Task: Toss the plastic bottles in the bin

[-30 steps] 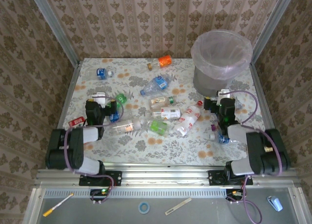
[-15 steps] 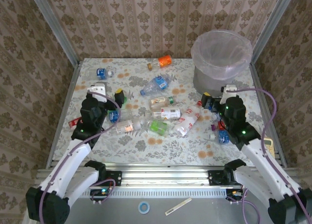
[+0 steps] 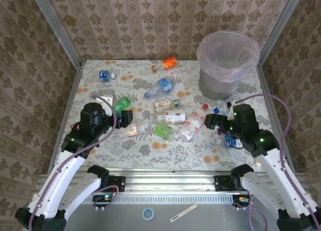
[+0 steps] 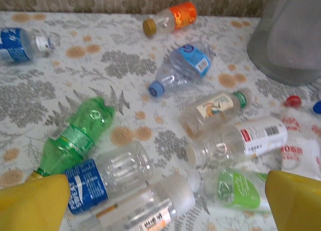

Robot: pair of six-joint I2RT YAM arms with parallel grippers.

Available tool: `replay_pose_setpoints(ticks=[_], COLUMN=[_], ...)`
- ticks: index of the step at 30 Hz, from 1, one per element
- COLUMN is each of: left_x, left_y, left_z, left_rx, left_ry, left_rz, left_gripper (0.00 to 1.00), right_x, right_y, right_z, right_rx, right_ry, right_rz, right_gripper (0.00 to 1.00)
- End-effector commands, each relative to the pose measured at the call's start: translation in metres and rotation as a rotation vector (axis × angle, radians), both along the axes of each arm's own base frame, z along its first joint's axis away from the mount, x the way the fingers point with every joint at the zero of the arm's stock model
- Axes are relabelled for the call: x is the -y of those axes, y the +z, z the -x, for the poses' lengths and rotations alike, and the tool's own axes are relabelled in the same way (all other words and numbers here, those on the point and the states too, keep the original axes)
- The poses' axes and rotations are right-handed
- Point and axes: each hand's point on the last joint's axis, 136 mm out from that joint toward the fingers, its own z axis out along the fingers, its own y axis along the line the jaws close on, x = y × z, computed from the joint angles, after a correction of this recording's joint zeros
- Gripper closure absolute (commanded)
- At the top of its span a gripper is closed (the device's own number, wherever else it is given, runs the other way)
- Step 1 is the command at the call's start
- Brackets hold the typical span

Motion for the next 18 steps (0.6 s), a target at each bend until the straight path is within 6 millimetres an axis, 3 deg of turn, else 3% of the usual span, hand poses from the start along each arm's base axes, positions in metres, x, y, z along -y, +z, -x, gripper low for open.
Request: replay_pose_setpoints(ticks=[1, 8, 18], left_x=[0.014, 0.014, 0.003], left_y=[0.008, 0.026, 0.019], left_z=[0.021, 0.037, 0.056], left_rx=[-0.030, -0.027, -0.017], left_ry=[-0.093, -0.131, -0.141], left_rz=[0.046, 0.052, 0.025], left_gripper=[0.00, 0.00, 0.00], right_x=[-0.027, -0.049, -0.062], right_y=[-0.031, -0.082, -0.125], right_z=[0.013, -0.019, -0.062], right_rx=[-0.167, -0.254, -0.344], right_ry=[0.031, -0.018, -0.064], right_rz=[-0.129, -0.200, -0.209], right_gripper=[0.00, 0.00, 0.02])
